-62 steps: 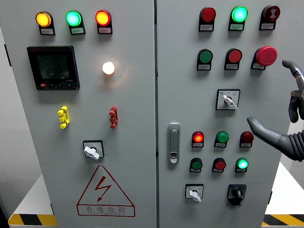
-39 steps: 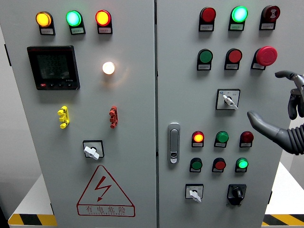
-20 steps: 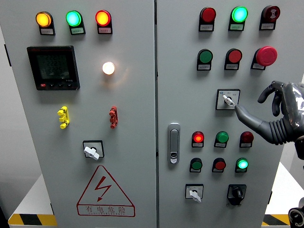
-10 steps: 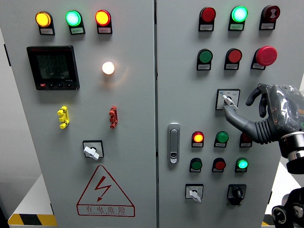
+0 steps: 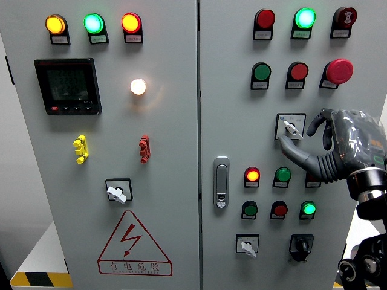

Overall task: Rotate and turn off gray switch
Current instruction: 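Close the right hand fingers around the white switch handle, then rotate the white switch handle with the right hand to the off position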

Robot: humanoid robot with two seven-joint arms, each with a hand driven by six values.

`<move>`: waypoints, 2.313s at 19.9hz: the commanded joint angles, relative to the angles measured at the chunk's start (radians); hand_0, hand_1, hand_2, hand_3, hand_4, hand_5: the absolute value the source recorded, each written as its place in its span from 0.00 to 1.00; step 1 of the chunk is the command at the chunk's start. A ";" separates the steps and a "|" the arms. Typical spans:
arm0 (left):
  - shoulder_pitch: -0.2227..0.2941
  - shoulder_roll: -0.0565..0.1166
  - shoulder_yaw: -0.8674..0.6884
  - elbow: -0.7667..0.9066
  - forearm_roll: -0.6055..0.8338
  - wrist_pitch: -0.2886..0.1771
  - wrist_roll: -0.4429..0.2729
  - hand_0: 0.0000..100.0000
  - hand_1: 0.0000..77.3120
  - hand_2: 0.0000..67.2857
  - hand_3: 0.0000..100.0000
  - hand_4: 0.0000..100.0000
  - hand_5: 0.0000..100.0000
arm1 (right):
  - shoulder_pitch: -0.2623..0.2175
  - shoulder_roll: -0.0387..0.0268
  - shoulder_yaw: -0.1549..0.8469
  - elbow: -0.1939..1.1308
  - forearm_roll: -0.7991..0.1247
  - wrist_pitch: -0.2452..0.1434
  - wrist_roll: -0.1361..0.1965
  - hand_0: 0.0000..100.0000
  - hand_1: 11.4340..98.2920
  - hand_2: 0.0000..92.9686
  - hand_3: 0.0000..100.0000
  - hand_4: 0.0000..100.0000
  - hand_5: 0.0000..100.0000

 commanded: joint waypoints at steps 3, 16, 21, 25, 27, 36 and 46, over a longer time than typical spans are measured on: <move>0.000 0.000 0.000 0.000 -0.001 0.000 0.000 0.89 0.00 0.20 0.19 0.08 0.11 | 0.006 0.0000 -0.004 -0.018 0.000 -0.009 -0.002 0.00 0.24 0.73 0.98 1.00 1.00; 0.000 0.000 0.000 0.000 0.001 0.000 0.000 0.89 0.00 0.20 0.19 0.08 0.11 | 0.009 0.0000 -0.027 -0.034 0.000 -0.023 -0.015 0.00 0.25 0.75 0.98 1.00 1.00; 0.000 0.000 0.000 0.000 -0.001 0.000 0.000 0.89 0.00 0.20 0.19 0.08 0.11 | 0.014 0.0000 -0.030 -0.044 -0.002 -0.023 -0.023 0.12 0.24 0.76 0.98 1.00 1.00; 0.000 0.000 0.000 0.000 0.001 0.000 0.000 0.89 0.00 0.20 0.19 0.08 0.11 | 0.017 0.0000 -0.032 -0.045 -0.002 -0.023 -0.028 0.17 0.23 0.76 0.98 1.00 1.00; 0.000 0.000 0.000 0.000 0.001 0.000 0.000 0.89 0.00 0.20 0.19 0.08 0.11 | 0.017 0.0000 -0.035 -0.045 -0.003 -0.026 -0.028 0.20 0.22 0.76 0.98 1.00 1.00; 0.000 0.000 0.000 0.000 -0.001 0.000 0.000 0.89 0.00 0.20 0.19 0.08 0.11 | 0.017 0.0000 -0.039 -0.050 -0.003 -0.026 -0.032 0.33 0.23 0.77 0.98 1.00 1.00; 0.000 0.000 0.000 0.000 0.001 0.000 0.000 0.89 0.00 0.20 0.19 0.08 0.11 | 0.017 0.0000 -0.050 -0.050 -0.003 -0.026 -0.043 0.49 0.23 0.78 0.98 1.00 1.00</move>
